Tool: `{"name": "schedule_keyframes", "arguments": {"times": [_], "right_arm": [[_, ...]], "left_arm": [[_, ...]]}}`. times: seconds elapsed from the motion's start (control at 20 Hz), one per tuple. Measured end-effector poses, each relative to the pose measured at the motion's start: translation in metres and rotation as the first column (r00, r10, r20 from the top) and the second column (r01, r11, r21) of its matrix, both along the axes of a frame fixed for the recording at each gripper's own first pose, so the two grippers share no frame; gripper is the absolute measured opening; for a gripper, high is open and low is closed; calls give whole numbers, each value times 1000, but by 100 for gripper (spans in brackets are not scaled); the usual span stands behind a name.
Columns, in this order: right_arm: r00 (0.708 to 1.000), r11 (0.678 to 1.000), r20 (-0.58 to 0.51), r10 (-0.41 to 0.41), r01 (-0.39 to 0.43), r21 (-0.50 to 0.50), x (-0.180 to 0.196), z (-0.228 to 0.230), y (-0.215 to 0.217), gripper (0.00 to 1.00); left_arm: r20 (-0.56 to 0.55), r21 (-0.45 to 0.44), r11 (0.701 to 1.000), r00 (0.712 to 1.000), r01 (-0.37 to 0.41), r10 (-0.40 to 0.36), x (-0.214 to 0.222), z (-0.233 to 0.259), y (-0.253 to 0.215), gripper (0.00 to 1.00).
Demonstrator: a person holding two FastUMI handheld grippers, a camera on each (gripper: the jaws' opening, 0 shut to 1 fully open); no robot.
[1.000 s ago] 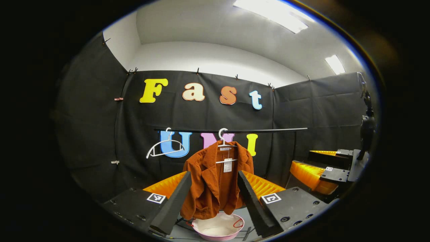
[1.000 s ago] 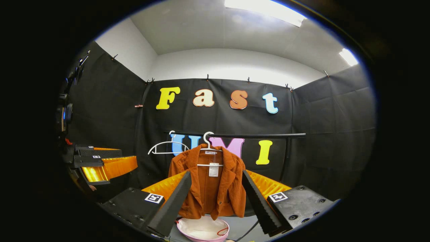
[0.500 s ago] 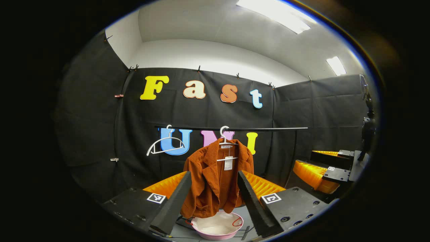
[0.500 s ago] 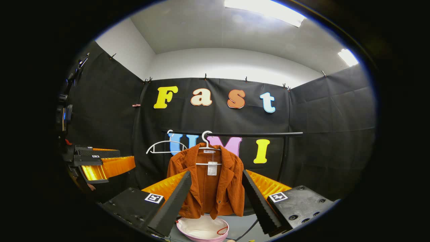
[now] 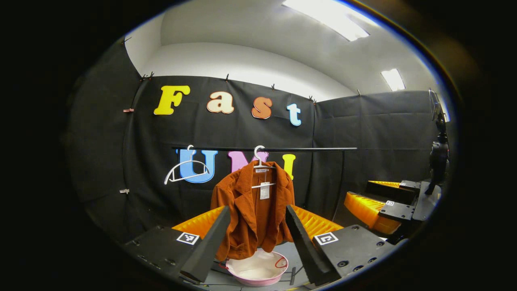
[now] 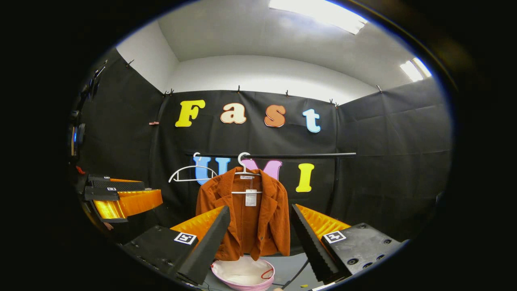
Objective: Grasp the clothes on the hanger with both hands and then place them into the laundry hamper below.
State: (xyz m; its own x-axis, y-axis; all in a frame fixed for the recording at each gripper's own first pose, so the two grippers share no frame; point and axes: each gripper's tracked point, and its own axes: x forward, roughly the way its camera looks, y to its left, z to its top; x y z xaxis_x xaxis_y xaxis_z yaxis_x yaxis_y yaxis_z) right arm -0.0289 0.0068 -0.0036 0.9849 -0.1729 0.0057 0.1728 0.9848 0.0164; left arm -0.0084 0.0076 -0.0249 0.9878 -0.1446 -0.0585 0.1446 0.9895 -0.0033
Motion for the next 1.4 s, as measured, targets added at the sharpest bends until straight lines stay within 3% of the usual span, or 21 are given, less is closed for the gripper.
{"name": "schedule_keyframes", "arguments": {"times": [0.35, 0.6, 0.65, 0.95, 1.4], "right_arm": [[999, 1000, -48, -7, 8, 16, 36, -30, -5, 98], [996, 996, -41, 84, -85, -21, 113, -49, -22, 98], [993, 994, -45, 106, -108, -29, 131, -53, -27, 98], [969, 970, -37, 242, -243, -19, 235, -85, -50, 99], [947, 948, -75, 314, -308, 73, 324, -149, -82, 98]], "left_arm": [[-18, -14, 1000, 1000, 16, -16, 39, -16, 6, 88], [-1, -25, 999, 1000, -24, 24, 108, -33, -3, 88], [5, -28, 999, 999, -38, 38, 124, -35, -4, 84], [-14, -7, 992, 992, -129, 128, 221, -71, -12, 88], [3, 2, 982, 982, -187, 187, 295, -102, -10, 88]]}}
